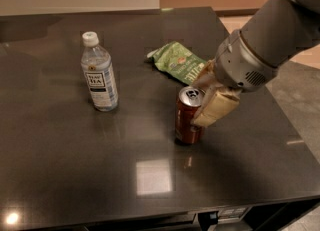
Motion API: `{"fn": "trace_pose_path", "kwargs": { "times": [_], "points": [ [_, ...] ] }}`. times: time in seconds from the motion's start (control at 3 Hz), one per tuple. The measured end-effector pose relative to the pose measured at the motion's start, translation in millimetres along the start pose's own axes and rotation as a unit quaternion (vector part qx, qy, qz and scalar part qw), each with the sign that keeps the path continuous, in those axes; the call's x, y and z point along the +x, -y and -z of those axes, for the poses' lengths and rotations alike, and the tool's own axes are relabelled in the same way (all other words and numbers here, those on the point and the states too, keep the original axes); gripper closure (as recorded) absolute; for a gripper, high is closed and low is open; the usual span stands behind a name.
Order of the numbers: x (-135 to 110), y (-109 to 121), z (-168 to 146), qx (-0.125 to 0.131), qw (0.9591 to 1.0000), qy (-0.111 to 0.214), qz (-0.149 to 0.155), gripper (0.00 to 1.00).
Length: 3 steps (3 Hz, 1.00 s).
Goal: Move coke can near green jalapeno chip bag
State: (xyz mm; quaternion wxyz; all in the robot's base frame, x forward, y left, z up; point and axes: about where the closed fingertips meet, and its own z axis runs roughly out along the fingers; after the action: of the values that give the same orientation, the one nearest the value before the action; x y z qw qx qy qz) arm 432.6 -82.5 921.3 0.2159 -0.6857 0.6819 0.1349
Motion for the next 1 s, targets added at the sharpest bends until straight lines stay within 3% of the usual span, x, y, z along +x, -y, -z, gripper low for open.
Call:
{"fn": "trace_pose_path", "kwargs": {
  "times": [0.33,1.0],
  "points": [
    [13,47,5,0.029,0.9988,-0.010,-0.038,1.00],
    [20,101,3,0.070,0.9943,-0.013,-0.079,1.00]
  ]
}}
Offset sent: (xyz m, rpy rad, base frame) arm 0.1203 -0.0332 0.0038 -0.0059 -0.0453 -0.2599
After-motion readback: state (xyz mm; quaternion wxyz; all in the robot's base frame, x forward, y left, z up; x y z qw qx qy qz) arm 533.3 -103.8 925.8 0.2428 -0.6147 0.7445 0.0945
